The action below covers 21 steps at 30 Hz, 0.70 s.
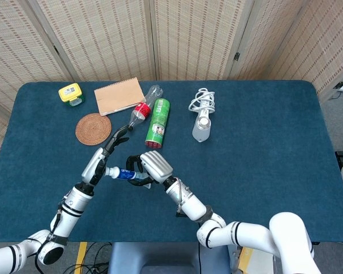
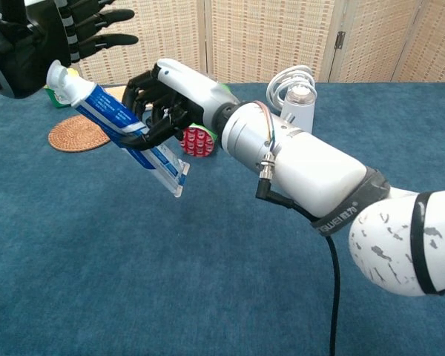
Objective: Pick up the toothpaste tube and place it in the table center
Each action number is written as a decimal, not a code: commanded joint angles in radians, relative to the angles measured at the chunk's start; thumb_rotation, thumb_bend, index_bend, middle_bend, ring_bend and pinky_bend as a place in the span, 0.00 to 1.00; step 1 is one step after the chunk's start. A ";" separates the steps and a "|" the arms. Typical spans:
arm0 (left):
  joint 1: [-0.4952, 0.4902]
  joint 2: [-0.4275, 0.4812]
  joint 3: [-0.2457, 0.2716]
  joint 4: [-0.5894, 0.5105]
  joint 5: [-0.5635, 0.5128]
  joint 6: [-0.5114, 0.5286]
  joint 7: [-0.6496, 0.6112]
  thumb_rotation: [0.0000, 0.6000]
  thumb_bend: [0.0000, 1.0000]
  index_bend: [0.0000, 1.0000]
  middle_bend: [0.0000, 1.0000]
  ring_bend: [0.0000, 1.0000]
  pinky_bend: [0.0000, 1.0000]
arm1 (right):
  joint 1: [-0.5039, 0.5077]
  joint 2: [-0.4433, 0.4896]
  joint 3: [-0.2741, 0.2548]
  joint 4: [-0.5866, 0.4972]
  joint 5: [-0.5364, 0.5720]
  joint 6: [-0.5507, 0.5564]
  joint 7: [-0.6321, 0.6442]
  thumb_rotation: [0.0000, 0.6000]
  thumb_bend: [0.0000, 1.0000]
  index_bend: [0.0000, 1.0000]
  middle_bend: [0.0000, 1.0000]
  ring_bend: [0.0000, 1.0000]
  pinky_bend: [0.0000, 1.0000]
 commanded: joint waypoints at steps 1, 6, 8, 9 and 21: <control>-0.007 0.006 0.004 -0.002 0.001 -0.008 -0.014 0.00 0.02 0.00 0.00 0.00 0.15 | 0.003 0.009 -0.001 -0.006 -0.004 -0.004 0.004 1.00 0.50 0.76 0.67 0.65 0.73; -0.014 0.017 0.011 0.019 0.006 -0.010 -0.028 0.00 0.02 0.00 0.00 0.00 0.15 | -0.005 0.034 -0.008 -0.033 0.007 -0.032 0.051 1.00 0.50 0.76 0.67 0.65 0.73; -0.015 0.017 0.017 0.049 0.017 -0.002 -0.027 0.00 0.02 0.00 0.00 0.00 0.15 | -0.012 0.059 -0.010 -0.056 0.016 -0.057 0.090 1.00 0.50 0.76 0.67 0.65 0.73; -0.015 0.017 0.021 0.066 0.021 0.002 -0.031 0.00 0.02 0.00 0.00 0.00 0.15 | -0.015 0.073 -0.014 -0.065 0.017 -0.068 0.102 1.00 0.50 0.76 0.67 0.65 0.73; -0.018 0.000 0.092 0.233 0.150 0.100 0.016 0.00 0.02 0.00 0.00 0.00 0.15 | -0.001 0.209 -0.005 -0.179 0.108 -0.294 0.272 1.00 0.51 0.76 0.67 0.65 0.73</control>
